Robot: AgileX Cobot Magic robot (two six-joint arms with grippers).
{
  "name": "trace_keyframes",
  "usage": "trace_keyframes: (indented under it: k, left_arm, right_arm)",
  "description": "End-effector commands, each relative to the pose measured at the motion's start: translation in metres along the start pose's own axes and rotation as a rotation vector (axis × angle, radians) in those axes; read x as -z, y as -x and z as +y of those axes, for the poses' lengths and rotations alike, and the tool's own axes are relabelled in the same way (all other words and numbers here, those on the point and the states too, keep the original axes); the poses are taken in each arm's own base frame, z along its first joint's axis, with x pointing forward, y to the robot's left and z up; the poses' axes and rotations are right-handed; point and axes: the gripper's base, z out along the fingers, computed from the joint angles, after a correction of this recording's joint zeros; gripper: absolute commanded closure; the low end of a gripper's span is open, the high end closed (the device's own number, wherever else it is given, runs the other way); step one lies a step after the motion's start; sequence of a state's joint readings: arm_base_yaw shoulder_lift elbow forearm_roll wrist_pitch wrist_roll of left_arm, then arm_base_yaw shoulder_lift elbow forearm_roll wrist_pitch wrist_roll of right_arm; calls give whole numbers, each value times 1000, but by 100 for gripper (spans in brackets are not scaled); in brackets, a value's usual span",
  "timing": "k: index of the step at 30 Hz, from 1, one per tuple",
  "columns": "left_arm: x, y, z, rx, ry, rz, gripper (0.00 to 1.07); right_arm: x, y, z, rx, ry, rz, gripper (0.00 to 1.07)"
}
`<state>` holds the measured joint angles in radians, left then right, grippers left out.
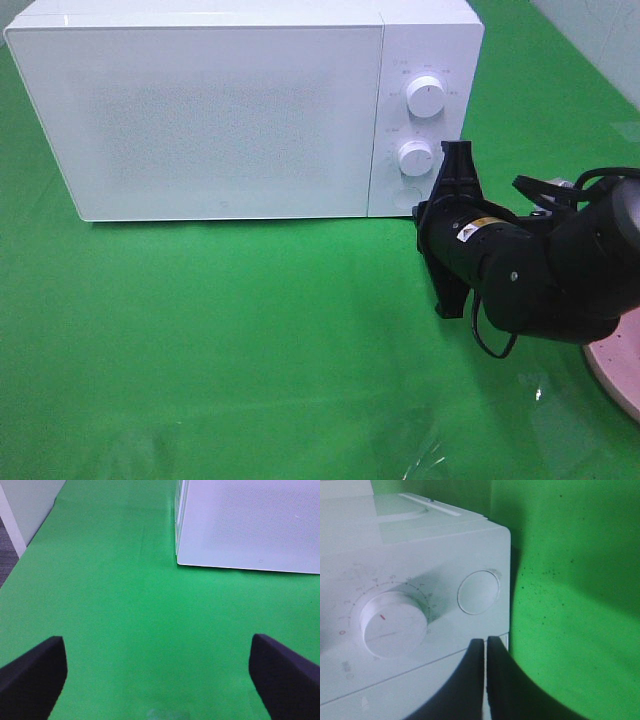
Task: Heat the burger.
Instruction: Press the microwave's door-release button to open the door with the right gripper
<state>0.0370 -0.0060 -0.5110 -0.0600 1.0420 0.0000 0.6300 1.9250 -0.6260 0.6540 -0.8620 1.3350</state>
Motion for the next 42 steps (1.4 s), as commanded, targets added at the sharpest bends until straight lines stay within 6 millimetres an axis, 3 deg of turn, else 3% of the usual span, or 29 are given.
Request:
trace_keyframes:
  k: [1, 18, 35, 42]
  left_arm:
    - [2, -1, 0, -3, -2, -27, 16]
    - [2, -1, 0, -3, -2, -27, 16]
    - [2, -1, 0, -4, -1, -26, 16]
    - [2, -1, 0, -4, -1, -26, 16]
  right_arm:
    - [-11, 1, 5, -2, -3, 6, 107]
    - [-52, 3, 6, -10, 7, -12, 107]
    - [-73, 3, 12, -25, 34, -28, 107]
    - [-72, 7, 26, -21, 194, -70, 107]
